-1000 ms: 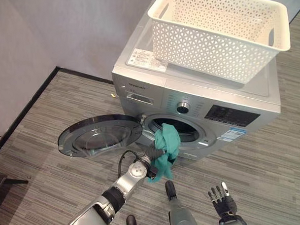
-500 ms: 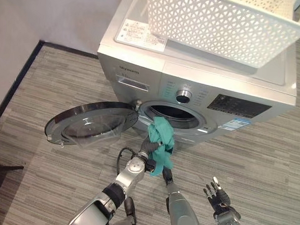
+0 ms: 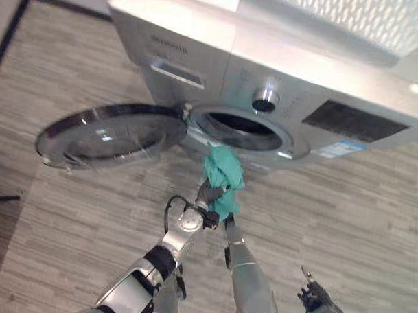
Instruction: Grab the laundry basket,head to the washer,open it,put in the laundry and shut it.
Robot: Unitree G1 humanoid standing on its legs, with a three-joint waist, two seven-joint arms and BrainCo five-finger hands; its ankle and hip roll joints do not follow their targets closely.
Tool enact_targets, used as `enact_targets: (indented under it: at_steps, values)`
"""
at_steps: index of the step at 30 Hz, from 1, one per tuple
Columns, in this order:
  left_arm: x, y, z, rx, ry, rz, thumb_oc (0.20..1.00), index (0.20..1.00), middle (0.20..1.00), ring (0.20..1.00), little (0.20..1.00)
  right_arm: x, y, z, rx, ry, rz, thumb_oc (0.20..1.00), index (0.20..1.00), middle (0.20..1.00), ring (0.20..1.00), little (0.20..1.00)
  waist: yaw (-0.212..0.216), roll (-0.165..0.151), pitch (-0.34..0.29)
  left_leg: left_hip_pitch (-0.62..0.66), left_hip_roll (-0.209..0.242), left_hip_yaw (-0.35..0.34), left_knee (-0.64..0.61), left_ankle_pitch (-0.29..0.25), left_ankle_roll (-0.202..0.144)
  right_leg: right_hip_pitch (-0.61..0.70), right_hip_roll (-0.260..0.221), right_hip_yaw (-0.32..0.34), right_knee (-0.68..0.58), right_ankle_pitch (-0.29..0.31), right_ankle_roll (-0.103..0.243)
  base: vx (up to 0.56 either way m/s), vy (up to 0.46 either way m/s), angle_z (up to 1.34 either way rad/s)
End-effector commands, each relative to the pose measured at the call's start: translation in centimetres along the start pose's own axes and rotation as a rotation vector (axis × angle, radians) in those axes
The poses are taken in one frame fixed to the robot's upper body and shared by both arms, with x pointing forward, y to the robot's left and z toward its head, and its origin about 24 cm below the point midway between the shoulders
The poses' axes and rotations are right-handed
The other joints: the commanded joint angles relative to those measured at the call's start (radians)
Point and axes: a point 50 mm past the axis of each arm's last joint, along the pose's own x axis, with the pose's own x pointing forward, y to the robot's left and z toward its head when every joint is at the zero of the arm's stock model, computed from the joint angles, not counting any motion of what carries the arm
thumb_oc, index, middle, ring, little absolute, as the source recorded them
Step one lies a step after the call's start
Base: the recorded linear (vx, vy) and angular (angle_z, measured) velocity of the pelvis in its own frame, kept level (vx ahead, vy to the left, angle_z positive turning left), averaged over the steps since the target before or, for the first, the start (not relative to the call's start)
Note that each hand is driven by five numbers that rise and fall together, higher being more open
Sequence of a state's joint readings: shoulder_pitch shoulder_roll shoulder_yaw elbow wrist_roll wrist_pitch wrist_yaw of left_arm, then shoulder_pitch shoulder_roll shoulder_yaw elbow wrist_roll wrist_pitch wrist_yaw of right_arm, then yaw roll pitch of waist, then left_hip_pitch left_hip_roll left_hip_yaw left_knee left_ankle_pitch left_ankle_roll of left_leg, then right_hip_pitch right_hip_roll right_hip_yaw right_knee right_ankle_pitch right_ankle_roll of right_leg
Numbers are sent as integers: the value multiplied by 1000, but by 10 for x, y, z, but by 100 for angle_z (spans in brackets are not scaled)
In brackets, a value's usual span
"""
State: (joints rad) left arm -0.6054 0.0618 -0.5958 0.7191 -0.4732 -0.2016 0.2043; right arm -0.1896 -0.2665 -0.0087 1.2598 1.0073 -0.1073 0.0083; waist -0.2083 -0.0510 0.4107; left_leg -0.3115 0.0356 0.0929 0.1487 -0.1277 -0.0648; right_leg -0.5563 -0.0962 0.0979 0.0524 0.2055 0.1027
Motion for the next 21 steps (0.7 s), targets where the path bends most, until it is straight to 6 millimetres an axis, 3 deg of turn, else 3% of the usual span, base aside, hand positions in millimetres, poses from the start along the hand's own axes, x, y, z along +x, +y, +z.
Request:
enact_targets:
  at_steps: [1, 7, 12, 18, 19, 21]
  values:
    - [15, -22, 38, -87, -164, 2, 200, 200, 200, 200, 200, -4, -19, -1, -45, -25, -49, 1000, 1000, 1000, 1000, 1000, -16, 1, -73, -90, 11, -32, 201, -124, 25, -85, 13, -37, 143, -151, 25, -102, -94, 4]
    - [36, -7, 80, -61, -252, 94, 200, 200, 200, 200, 200, 0, 13, 12, -128, -84, 70, 1000, 1000, 1000, 1000, 1000, -44, -7, -78, -188, 25, -54, 261, -141, 16, -202, 30, -50, 215, -170, 16, -35, -60, 9]
    - [46, 3, 112, -60, -318, 150, 200, 200, 200, 200, 200, -1, 24, 17, -164, -119, 133, 1000, 1000, 1000, 1000, 1000, -72, -23, -76, -239, 49, -54, 277, -144, 5, -267, 48, -58, 235, -175, 14, -9, -68, -4]
    - [56, 19, 172, -96, -443, 229, 200, 200, 200, 200, 200, -4, 35, 25, -174, -173, 195, 1000, 1000, 1000, 1000, 1000, -104, -34, -67, -303, 98, -66, 331, -191, -9, -346, 95, -70, 281, -213, 8, 37, -55, -10]
    - [56, 20, 172, -96, -444, 229, 200, 200, 200, 200, 200, -4, 35, 25, -175, -173, 196, 1000, 1000, 1000, 1000, 1000, -104, -32, -68, -305, 98, -67, 332, -192, -9, -348, 95, -70, 282, -213, 8, 0, -76, -14]
    - [55, 34, 208, -107, -522, 275, 200, 200, 200, 200, 200, -5, 44, 28, -186, -194, 227, 1000, 1000, 1000, 1000, 1000, -120, -46, -67, -341, 122, -65, 350, -201, -10, -389, 117, -68, 287, -210, 6, 3, -88, -18]
